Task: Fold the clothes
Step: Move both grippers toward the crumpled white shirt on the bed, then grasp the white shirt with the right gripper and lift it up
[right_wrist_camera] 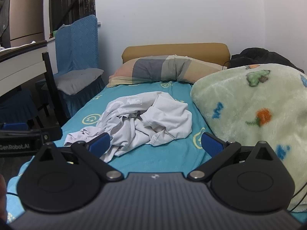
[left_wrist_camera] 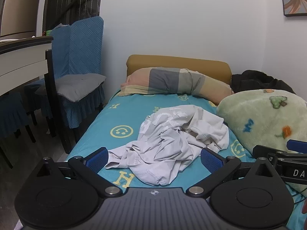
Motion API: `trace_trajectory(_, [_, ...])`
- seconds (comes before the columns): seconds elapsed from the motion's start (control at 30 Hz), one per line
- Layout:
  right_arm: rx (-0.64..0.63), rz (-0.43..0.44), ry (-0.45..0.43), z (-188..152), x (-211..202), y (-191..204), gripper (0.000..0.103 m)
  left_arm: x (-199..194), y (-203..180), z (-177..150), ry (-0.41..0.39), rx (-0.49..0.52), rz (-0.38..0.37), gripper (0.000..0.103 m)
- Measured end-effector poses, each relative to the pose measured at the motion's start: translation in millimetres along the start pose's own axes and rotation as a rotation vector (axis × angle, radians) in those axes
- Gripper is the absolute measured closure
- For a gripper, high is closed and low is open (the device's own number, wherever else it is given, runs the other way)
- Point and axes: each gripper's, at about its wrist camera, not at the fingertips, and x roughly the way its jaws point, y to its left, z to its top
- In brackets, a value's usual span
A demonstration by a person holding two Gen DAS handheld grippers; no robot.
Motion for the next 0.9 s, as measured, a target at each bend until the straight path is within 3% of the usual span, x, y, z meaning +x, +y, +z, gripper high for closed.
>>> trace_trajectory(0.2, [0.004, -0.038, -0.030, 0, -5, -3, 0.000, 3, 2, 2, 0.009, -0.011, -0.001, 0.000])
trace_trajectory(0.37, [0.088, -0.029, -0.026, -1, 4, -16, 0.000, 0, 12, 18, -0.016, -0.044, 0.027, 0.000])
trace_trajectory(0.5, [0.017, -0.019, 0.063, 0, 55, -5, 0.000, -3, 30, 32, -0.025, -0.095, 0.020, 0.000])
trace_trajectory(0.67, [-0.076, -0.023, 0.108, 13, 137, 12, 0.000, 0, 46, 36, -0.048, -0.089, -0.061, 0.000])
trace_trajectory(0.77, [-0.175, -0.071, 0.130, 23, 195, 25, 0.010, 13, 57, 28, -0.063, -0.097, -0.075, 0.000])
trace_trajectory(0.83, [-0.198, -0.108, 0.156, 27, 214, 28, 0.032, 30, 67, 23, -0.047, -0.134, -0.086, 0.000])
trace_trajectory(0.9, [-0.211, -0.142, 0.175, 30, 225, 31, 0.034, 47, 76, 19, -0.027, -0.177, -0.114, 0.000])
